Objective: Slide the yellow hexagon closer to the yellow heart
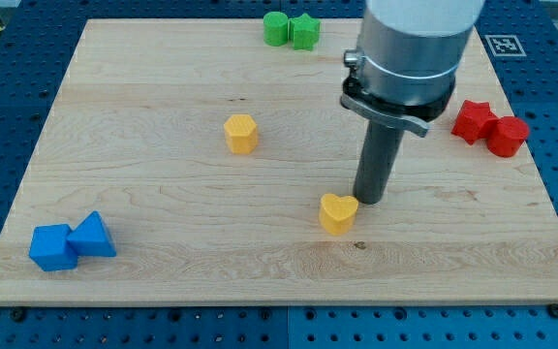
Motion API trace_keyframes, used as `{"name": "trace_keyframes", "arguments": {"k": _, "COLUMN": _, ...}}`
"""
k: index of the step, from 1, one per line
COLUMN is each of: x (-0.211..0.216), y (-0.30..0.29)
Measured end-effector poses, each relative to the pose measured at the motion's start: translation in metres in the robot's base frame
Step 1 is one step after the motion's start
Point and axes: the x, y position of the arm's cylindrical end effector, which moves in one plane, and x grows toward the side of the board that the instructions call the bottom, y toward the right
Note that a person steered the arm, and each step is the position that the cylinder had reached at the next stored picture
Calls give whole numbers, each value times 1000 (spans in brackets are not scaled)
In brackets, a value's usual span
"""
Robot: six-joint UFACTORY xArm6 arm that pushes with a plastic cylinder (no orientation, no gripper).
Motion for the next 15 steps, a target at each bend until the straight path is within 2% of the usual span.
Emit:
{"name": "trace_keyframes", "arguments": {"k": 2, "x": 27, "y": -56}}
{"name": "trace_keyframes", "arguments": {"k": 3, "x": 27, "y": -72}}
{"name": "trace_keyframes", "arguments": {"k": 4, "x": 9, "y": -115}}
{"name": "trace_keyframes", "arguments": {"k": 5, "x": -8, "y": -192}}
{"name": "trace_keyframes", "arguments": {"k": 6, "x": -80, "y": -245}}
{"name": "trace_keyframes", "arguments": {"k": 7, "x": -140, "y": -239}}
{"name": "trace_keyframes", "arguments": {"k": 8, "x": -140, "y": -218}}
{"name": "trace_keyframes", "arguments": {"k": 10, "x": -97, "y": -168}}
{"name": "trace_keyframes", "arguments": {"k": 12, "x": -85, "y": -110}}
{"name": "trace_keyframes", "arguments": {"k": 14, "x": -37, "y": -108}}
{"name": "trace_keyframes", "arguments": {"k": 15, "x": -22, "y": -84}}
